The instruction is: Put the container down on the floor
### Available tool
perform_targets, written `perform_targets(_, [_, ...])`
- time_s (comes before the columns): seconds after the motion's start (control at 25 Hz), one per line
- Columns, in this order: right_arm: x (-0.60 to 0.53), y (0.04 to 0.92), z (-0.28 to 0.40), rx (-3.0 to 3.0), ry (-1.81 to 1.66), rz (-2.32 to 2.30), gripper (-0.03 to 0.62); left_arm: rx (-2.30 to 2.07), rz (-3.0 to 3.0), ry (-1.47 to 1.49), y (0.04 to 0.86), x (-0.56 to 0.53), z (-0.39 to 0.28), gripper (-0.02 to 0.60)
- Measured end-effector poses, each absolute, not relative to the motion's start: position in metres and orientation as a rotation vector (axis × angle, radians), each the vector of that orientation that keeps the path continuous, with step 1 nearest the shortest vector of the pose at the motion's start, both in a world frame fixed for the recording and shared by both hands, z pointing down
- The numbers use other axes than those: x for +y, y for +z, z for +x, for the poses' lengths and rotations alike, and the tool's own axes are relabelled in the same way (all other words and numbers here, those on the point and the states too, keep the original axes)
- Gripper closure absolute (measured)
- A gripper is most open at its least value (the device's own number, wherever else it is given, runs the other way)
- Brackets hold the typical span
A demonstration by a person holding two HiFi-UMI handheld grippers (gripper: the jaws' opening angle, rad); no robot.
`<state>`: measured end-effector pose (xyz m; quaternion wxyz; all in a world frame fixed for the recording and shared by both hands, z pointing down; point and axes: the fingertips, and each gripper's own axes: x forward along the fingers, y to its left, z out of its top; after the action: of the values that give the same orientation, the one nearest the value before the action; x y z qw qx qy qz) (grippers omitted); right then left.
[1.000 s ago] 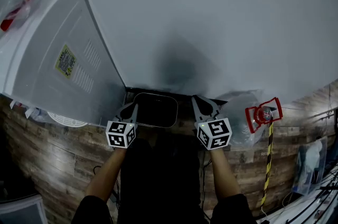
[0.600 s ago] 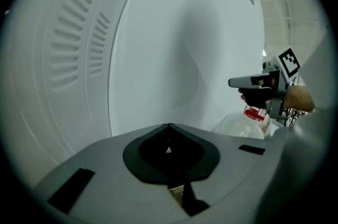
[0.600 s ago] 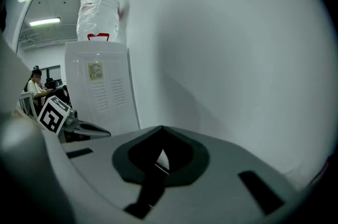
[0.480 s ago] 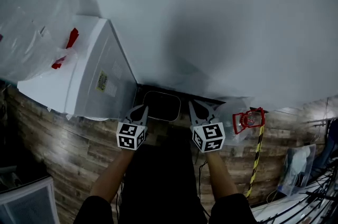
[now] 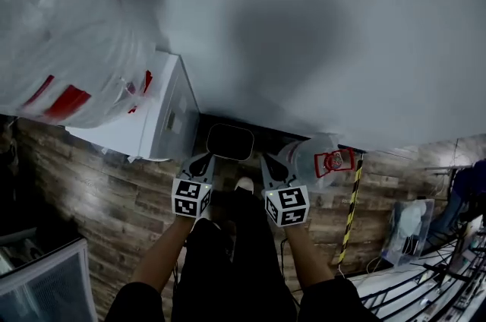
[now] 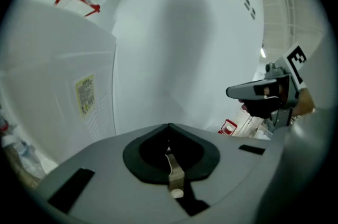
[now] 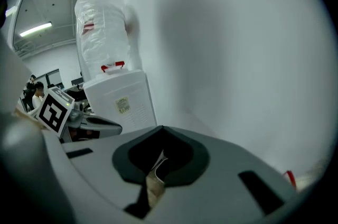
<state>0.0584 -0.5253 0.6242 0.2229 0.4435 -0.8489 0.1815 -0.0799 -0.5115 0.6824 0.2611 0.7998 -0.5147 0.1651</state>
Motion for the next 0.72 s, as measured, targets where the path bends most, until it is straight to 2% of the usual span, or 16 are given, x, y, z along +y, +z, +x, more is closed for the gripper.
perform_targets(0.24, [-0.5,0.544,0.057,-2.366,0.52,1.3,0.583,-1.406,2.164,0.416,0.604,-0.491,-0.079,0.568])
perform_targets(0.72, [-0.453,0.448,0.03,-2.453,0.517,1.356,0.583,-1.502,2.206,0.203,0.467,-0.474,-0.084,0.568])
